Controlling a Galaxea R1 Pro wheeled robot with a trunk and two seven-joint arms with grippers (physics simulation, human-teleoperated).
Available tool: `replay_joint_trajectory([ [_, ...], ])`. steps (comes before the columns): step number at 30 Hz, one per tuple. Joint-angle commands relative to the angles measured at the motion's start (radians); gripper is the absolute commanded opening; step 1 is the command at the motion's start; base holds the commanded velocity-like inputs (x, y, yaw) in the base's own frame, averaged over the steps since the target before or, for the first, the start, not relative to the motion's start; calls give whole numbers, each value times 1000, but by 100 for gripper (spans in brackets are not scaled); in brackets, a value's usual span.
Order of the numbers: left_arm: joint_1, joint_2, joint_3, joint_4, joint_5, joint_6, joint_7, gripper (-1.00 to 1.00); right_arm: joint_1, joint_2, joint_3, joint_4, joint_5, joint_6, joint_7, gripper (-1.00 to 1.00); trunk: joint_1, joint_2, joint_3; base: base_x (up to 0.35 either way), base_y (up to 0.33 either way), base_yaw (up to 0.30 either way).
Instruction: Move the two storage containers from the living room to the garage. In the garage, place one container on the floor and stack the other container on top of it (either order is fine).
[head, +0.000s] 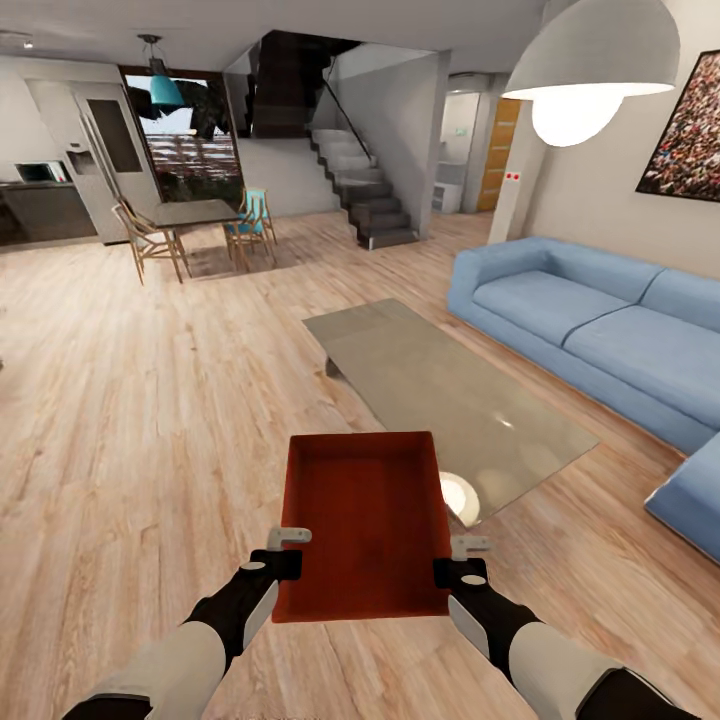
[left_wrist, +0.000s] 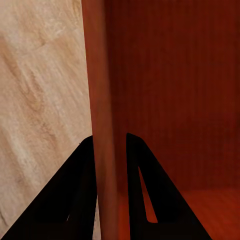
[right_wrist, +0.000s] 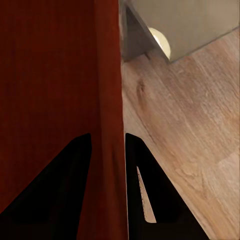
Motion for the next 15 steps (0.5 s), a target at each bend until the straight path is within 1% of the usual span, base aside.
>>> replay_joint_trajectory([
  [1, 0, -1, -3, -3, -17, 7, 9, -100, -1, 0, 3, 2, -8, -3, -14, -100, 0, -1, -1, 0, 0, 293],
  [15, 0, -1, -3, -3, -17, 7, 12, -100, -1, -1, 3, 2, -8, -3, -14, -100, 0, -1, -1, 0, 0, 293],
])
